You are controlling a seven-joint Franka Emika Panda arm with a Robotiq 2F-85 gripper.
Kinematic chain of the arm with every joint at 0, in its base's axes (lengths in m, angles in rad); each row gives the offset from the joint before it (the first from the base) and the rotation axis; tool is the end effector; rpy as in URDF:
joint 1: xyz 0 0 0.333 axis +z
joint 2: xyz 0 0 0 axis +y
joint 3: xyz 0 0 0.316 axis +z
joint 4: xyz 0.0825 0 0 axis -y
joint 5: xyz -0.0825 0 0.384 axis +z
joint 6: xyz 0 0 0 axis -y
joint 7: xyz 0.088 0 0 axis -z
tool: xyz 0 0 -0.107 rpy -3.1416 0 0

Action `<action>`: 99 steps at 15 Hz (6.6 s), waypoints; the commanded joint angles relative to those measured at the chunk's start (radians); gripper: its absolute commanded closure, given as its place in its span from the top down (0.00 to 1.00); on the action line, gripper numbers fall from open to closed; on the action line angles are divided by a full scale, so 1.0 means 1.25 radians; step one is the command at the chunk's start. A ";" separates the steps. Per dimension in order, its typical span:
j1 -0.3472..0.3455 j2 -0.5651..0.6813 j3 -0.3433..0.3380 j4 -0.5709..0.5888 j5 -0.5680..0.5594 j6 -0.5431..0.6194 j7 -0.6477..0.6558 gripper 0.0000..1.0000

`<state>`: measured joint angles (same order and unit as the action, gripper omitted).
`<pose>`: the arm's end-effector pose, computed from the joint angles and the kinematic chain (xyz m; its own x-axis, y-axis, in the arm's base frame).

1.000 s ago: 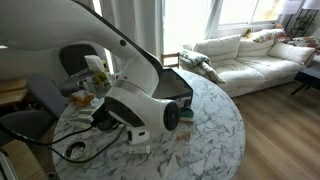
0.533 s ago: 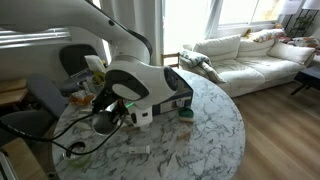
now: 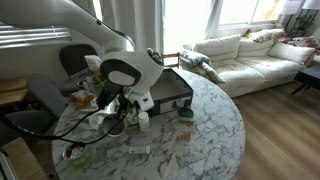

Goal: Put the plastic jar on it's side then take the metal cup out of it

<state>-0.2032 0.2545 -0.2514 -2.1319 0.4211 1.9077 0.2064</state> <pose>0.4768 -0.2005 0.2660 0.5617 -0.6587 -0.5006 -0.7998 -0.5872 -0.1248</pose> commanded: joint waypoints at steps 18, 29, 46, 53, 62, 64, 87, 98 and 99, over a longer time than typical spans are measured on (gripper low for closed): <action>0.038 -0.144 0.062 -0.210 -0.167 0.383 -0.020 0.01; 0.055 -0.200 0.076 -0.279 -0.377 0.428 0.093 0.01; 0.054 -0.268 0.102 -0.311 -0.407 0.463 0.136 0.75; 0.049 -0.331 0.082 -0.261 -0.199 0.343 0.094 1.00; 0.049 -0.311 0.053 -0.225 0.128 0.104 0.086 1.00; 0.050 -0.293 0.057 -0.233 0.172 0.067 0.060 1.00; 0.043 -0.159 0.085 -0.291 0.369 0.270 -0.439 0.53; 0.045 -0.178 0.083 -0.254 0.312 0.238 -0.324 0.00; 0.045 -0.179 0.083 -0.249 0.305 0.230 -0.308 0.00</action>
<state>-0.1435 0.0332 -0.1475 -2.4481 0.8496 2.2248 -0.2473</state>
